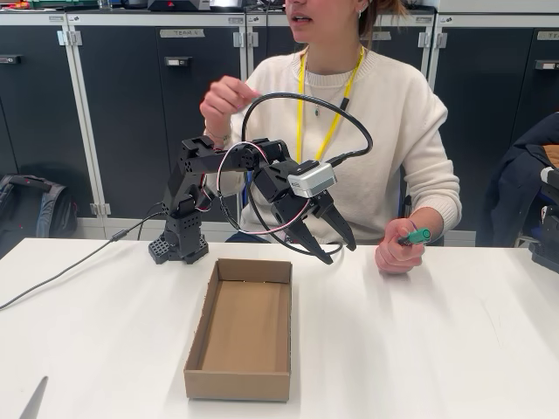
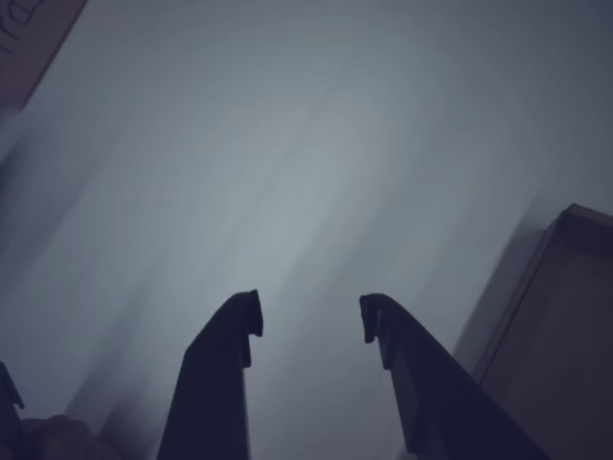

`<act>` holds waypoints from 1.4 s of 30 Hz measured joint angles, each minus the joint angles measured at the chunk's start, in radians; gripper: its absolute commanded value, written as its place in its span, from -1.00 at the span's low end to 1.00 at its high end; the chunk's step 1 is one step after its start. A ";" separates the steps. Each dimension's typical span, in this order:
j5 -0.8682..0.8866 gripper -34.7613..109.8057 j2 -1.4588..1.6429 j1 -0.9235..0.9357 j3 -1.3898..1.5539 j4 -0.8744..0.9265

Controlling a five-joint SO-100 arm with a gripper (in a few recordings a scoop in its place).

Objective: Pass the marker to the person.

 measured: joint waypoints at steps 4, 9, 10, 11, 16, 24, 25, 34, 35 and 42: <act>0.000 -0.20 0.000 0.000 0.000 0.000; 0.000 -0.20 0.000 0.005 0.009 0.000; 0.000 -0.20 0.000 0.006 0.009 0.000; 0.000 -0.20 0.000 0.009 0.009 0.000; 0.000 -0.20 0.009 0.008 0.012 0.000; 0.000 -0.20 0.015 0.014 0.018 -0.006; 0.000 -0.20 0.017 0.012 0.025 -0.011; 0.000 -0.20 0.018 0.011 0.029 -0.015; 0.000 -0.20 0.018 0.009 0.029 -0.015; 0.000 -0.20 0.018 0.009 0.035 -0.015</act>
